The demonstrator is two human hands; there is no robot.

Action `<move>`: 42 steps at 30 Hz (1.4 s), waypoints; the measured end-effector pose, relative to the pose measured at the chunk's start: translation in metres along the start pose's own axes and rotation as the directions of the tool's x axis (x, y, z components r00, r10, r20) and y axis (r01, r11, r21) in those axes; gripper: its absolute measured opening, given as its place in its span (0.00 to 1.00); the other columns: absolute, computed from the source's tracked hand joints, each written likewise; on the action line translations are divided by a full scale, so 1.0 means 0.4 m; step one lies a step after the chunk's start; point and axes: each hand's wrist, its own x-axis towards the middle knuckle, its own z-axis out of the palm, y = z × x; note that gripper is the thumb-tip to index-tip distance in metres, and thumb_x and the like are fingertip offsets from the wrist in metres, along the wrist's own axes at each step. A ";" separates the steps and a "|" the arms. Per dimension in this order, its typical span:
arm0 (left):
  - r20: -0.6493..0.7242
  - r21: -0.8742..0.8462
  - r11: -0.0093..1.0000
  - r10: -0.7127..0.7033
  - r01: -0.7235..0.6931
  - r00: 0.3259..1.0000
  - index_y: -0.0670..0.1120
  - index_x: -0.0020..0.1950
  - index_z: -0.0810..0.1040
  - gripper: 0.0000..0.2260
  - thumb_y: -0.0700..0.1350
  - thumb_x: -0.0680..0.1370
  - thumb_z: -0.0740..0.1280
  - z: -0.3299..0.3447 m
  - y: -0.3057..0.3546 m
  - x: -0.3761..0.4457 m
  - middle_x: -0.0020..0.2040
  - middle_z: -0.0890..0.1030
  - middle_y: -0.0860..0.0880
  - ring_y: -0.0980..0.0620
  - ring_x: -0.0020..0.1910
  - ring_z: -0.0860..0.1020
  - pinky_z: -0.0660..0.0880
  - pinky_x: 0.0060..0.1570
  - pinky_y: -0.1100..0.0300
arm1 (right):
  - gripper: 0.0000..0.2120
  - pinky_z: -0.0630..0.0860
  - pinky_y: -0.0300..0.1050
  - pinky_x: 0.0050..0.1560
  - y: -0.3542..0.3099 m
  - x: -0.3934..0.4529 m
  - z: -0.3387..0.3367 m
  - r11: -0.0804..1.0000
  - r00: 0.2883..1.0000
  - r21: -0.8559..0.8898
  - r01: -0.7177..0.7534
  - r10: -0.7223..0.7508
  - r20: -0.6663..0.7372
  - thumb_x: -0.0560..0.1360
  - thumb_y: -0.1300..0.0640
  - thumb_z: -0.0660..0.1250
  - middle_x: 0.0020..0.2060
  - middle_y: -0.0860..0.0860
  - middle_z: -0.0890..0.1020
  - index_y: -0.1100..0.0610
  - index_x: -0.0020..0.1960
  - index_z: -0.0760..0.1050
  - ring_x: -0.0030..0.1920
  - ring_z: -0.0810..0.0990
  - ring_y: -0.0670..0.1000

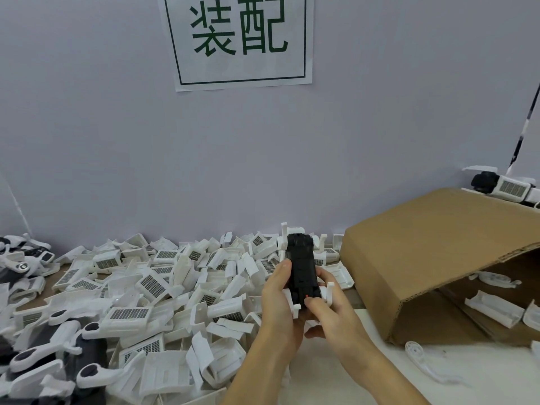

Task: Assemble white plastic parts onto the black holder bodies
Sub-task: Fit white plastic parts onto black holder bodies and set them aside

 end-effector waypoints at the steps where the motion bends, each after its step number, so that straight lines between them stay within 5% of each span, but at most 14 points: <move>1: -0.002 -0.002 1.000 -0.016 0.016 1.000 0.46 0.48 0.87 0.15 0.54 0.80 0.65 0.000 0.001 -0.001 0.37 0.85 0.44 0.46 0.31 0.84 0.79 0.29 0.55 | 0.21 0.80 0.45 0.44 0.000 0.000 0.000 1.000 1.000 0.000 0.001 -0.001 0.003 0.81 0.59 0.61 0.56 0.48 0.82 0.33 0.63 0.68 0.50 0.82 0.53; 6: -0.018 0.007 0.999 -0.053 0.054 0.998 0.46 0.50 0.86 0.14 0.54 0.80 0.65 -0.001 0.003 -0.001 0.38 0.86 0.44 0.45 0.32 0.85 0.78 0.27 0.56 | 0.17 0.81 0.51 0.49 -0.004 0.001 0.001 0.999 1.000 0.053 -0.009 0.008 0.014 0.82 0.56 0.63 0.58 0.48 0.81 0.33 0.60 0.70 0.51 0.82 0.52; 12: -0.055 -0.008 0.998 -0.064 0.063 0.996 0.44 0.50 0.84 0.15 0.53 0.80 0.64 -0.007 0.000 0.000 0.38 0.85 0.43 0.45 0.33 0.83 0.75 0.25 0.59 | 0.23 0.81 0.59 0.54 -0.004 0.001 0.001 0.997 0.999 0.079 -0.019 0.016 0.037 0.80 0.62 0.61 0.53 0.49 0.84 0.30 0.55 0.74 0.50 0.82 0.52; 17: -0.051 -0.019 0.998 -0.058 0.058 0.997 0.43 0.52 0.84 0.15 0.53 0.80 0.64 -0.003 0.003 0.002 0.37 0.84 0.44 0.46 0.31 0.83 0.77 0.28 0.58 | 0.22 0.80 0.61 0.55 -0.001 0.000 -0.004 0.997 0.999 0.070 -0.016 0.013 0.046 0.80 0.63 0.60 0.55 0.52 0.83 0.38 0.65 0.70 0.49 0.80 0.52; 29: -0.024 -0.003 1.000 -0.020 0.020 1.000 0.43 0.47 0.85 0.15 0.52 0.81 0.64 0.001 0.001 0.004 0.36 0.84 0.44 0.47 0.29 0.82 0.76 0.26 0.58 | 0.21 0.79 0.48 0.47 -0.008 -0.004 -0.005 0.999 1.000 0.039 -0.020 0.020 0.019 0.81 0.61 0.61 0.56 0.51 0.81 0.36 0.64 0.70 0.50 0.81 0.53; 31: -0.048 0.005 1.000 -0.011 0.011 0.999 0.42 0.45 0.85 0.16 0.51 0.81 0.63 0.002 0.006 0.007 0.36 0.84 0.43 0.46 0.30 0.82 0.78 0.28 0.57 | 0.20 0.80 0.49 0.49 -0.011 -0.006 -0.005 0.999 0.999 0.032 0.003 -0.004 0.032 0.81 0.60 0.61 0.56 0.51 0.82 0.35 0.63 0.71 0.52 0.81 0.53; 36: -0.171 0.087 0.993 0.098 -0.085 0.980 0.35 0.64 0.76 0.17 0.45 0.81 0.64 -0.001 0.042 0.031 0.48 0.80 0.37 0.41 0.44 0.80 0.78 0.45 0.49 | 0.16 0.77 0.41 0.52 -0.031 -0.008 -0.013 0.974 0.982 0.140 0.176 -0.164 -0.094 0.82 0.60 0.62 0.56 0.47 0.83 0.44 0.66 0.73 0.55 0.82 0.45; 39: -0.173 0.190 0.969 0.192 -0.158 0.966 0.34 0.59 0.79 0.14 0.44 0.80 0.69 -0.001 0.052 0.040 0.46 0.82 0.37 0.39 0.45 0.80 0.80 0.51 0.41 | 0.17 0.77 0.40 0.56 -0.033 -0.018 -0.010 0.938 0.920 0.050 0.344 -0.325 -0.220 0.78 0.54 0.67 0.58 0.42 0.79 0.44 0.65 0.73 0.58 0.79 0.42; 42: -0.137 0.334 0.923 0.246 -0.189 0.960 0.40 0.48 0.84 0.10 0.47 0.76 0.75 0.007 0.050 0.029 0.43 0.86 0.40 0.40 0.45 0.84 0.80 0.56 0.38 | 0.21 0.76 0.41 0.56 -0.033 -0.026 0.000 0.921 0.909 -0.143 0.363 -0.384 -0.160 0.74 0.47 0.68 0.58 0.37 0.77 0.41 0.66 0.71 0.61 0.76 0.41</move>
